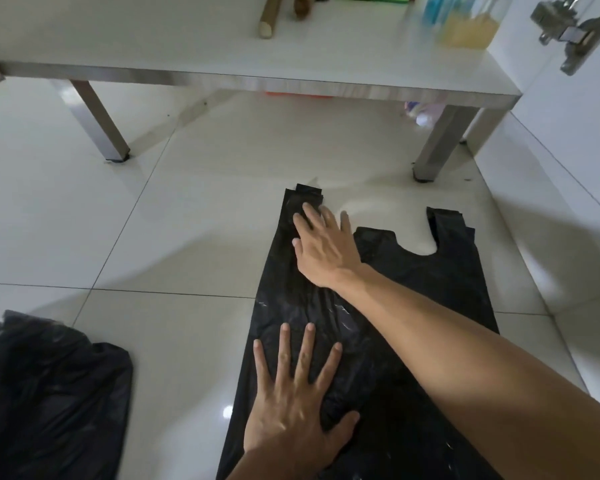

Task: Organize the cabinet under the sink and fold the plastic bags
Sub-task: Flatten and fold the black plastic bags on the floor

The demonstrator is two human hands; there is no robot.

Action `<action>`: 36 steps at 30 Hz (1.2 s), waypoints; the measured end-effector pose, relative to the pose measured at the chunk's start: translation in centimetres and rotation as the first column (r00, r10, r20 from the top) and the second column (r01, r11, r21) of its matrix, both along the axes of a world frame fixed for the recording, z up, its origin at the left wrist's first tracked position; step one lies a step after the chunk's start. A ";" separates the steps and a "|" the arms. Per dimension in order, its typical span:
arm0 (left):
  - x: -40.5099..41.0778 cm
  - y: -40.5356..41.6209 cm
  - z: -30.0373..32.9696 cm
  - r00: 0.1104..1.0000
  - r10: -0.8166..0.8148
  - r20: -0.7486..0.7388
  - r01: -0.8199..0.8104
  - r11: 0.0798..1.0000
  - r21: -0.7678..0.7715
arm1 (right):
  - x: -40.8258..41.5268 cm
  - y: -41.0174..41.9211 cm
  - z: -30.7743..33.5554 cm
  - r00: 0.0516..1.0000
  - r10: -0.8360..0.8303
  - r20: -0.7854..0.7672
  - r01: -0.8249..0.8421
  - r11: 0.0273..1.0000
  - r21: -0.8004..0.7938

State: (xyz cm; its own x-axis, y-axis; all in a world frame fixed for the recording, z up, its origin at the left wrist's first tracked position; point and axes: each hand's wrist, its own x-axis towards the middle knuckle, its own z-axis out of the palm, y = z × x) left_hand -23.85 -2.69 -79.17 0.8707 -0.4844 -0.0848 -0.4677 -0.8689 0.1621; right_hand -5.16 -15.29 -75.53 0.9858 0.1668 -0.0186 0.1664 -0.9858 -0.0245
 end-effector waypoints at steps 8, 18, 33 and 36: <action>0.3 0.1 -0.4 0.999 -0.001 0.036 0.002 1.000 -0.016 | 4.3 0.9 -1.5 0.945 0.149 -0.291 -0.129 0.988 0.088; 0.2 0.1 0.0 1.000 0.008 0.010 -0.008 1.000 -0.029 | -8.5 -4.8 -1.1 0.981 0.187 0.044 -0.191 0.938 0.291; 0.0 0.1 0.2 1.000 -0.006 0.002 0.006 0.999 0.034 | -11.8 -9.7 -0.2 0.996 0.092 0.011 -0.093 0.975 0.202; 0.0 0.1 0.0 1.000 -0.001 0.011 0.001 0.999 0.039 | -15.3 -11.5 -2.9 0.970 0.220 -0.103 -0.215 0.975 0.059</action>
State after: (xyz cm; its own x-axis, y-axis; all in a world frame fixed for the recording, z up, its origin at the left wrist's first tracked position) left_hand -23.86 -2.58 -79.18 0.8712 -0.4818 -0.0941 -0.4701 -0.8740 0.1227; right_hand -20.46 -26.77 -78.42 0.9182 0.3804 -0.1106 0.3706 -0.9234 -0.0995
